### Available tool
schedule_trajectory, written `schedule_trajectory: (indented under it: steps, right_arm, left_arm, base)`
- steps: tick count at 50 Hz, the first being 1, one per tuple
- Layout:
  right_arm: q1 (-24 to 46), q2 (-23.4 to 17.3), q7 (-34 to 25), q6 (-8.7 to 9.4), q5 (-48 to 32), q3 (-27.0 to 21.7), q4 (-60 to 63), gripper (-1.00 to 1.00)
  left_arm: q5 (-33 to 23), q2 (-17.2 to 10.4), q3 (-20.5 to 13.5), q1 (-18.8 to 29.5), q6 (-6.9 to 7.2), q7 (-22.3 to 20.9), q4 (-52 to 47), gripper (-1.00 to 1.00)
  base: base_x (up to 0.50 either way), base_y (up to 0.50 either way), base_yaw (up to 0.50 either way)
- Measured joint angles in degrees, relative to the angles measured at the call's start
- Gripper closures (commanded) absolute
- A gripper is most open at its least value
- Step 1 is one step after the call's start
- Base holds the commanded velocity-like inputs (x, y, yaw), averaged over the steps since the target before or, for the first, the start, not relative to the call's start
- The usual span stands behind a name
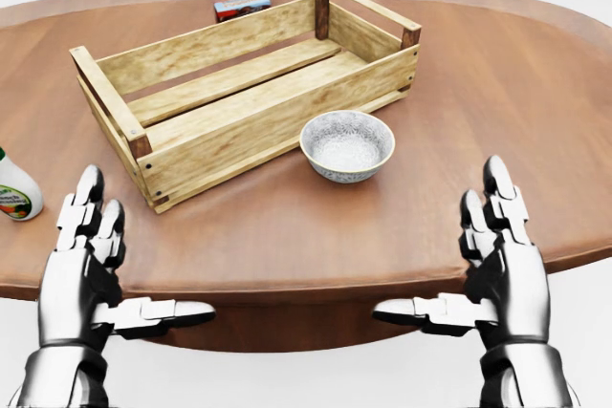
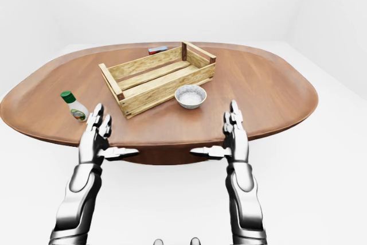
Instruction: Pick up the salad dressing and put it in the tray.
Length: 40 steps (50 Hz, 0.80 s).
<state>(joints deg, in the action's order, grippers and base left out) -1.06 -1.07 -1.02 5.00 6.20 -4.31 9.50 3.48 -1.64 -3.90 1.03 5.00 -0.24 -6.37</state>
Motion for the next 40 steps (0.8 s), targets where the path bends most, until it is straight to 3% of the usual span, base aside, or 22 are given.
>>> schedule_trajectory:
  steps: [5, 10, 18, 23, 28, 40]
  right_arm:
    - [-0.56, -2.81, 0.5, 0.0, 11.17, -10.74, 14.42, -1.0]
    - [-2.33, -6.92, 0.32, 0.0, 22.4, -26.23, 24.5, -1.0]
    - [-6.51, -12.16, -2.86, 0.0, 34.37, -48.86, 31.1, -1.0]
    - [-8.35, -14.7, -2.84, 0.0, 41.3, -59.75, 32.57, -1.0]
    - [-9.25, -15.93, -2.92, 0.0, 40.5, -63.46, 32.99, -1.0]
    - [-7.1, -15.9, -2.5, 0.0, 25.7, -63.09, 33.4, -1.0]
  left_arm:
    - [4.65, -3.54, -6.56, 2.73, 0.0, 0.32, -7.0, -1.0]
    - [9.66, -8.75, -14.35, 5.85, 0.0, 0.95, -11.33, -1.0]
    - [17.35, -18.12, -25.94, 9.47, 0.0, 2.83, -13.8, -1.0]
    - [21.71, -23.64, -32.16, 10.71, 0.0, 4.09, -13.32, -1.0]
    - [25.4, -28.0, -36.75, 11.21, 0.0, 5.41, -12.08, -1.0]
    - [29.86, -34.54, -43.01, 10.81, 0.0, 7.52, -8.29, -1.0]
  base:
    - [0.0, 0.0, 0.0]
    - [0.0, 0.0, 0.0]
    - [0.0, 0.0, 0.0]
    - [0.0, 0.0, 0.0]
    - [0.03, 0.2, 0.0]
    - [0.07, 0.5, 0.0]
